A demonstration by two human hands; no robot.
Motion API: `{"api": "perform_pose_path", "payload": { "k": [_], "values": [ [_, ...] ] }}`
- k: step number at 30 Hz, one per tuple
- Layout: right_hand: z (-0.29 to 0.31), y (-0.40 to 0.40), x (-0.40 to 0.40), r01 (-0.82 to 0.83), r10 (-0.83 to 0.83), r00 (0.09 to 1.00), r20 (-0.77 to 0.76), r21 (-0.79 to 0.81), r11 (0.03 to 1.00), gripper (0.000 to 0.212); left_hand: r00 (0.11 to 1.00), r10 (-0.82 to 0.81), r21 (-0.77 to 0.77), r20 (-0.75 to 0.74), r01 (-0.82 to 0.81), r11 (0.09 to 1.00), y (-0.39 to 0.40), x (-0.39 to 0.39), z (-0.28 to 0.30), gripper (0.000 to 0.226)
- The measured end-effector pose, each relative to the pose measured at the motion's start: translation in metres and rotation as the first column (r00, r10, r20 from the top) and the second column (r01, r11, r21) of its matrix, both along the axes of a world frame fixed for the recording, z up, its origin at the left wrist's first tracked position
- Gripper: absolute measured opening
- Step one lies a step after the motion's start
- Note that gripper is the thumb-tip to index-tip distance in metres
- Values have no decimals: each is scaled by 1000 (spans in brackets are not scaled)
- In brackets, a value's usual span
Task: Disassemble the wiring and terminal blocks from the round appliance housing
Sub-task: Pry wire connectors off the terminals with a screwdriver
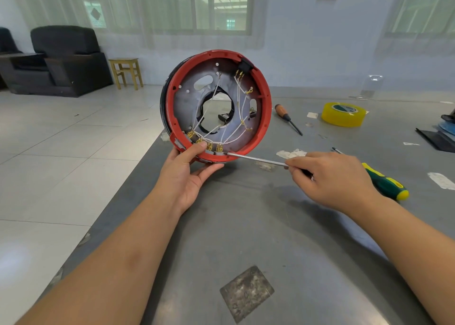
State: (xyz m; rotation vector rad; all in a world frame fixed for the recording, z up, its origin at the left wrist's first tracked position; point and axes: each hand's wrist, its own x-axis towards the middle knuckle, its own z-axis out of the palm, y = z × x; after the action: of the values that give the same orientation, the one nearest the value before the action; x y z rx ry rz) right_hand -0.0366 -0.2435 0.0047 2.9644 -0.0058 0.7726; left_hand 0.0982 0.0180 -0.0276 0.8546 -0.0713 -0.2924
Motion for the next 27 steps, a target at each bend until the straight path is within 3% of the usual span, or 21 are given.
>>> {"api": "perform_pose_path", "payload": {
  "k": [9,27],
  "values": [
    [-7,-6,3,-50,49,999,22,15,999,26,999,-35,86,2,34,996,5,0,1,54],
    [-13,-9,4,-78,80,997,-17,87,993,27,999,-48,94,-7,48,994,5,5,-4,38]
  ]
}}
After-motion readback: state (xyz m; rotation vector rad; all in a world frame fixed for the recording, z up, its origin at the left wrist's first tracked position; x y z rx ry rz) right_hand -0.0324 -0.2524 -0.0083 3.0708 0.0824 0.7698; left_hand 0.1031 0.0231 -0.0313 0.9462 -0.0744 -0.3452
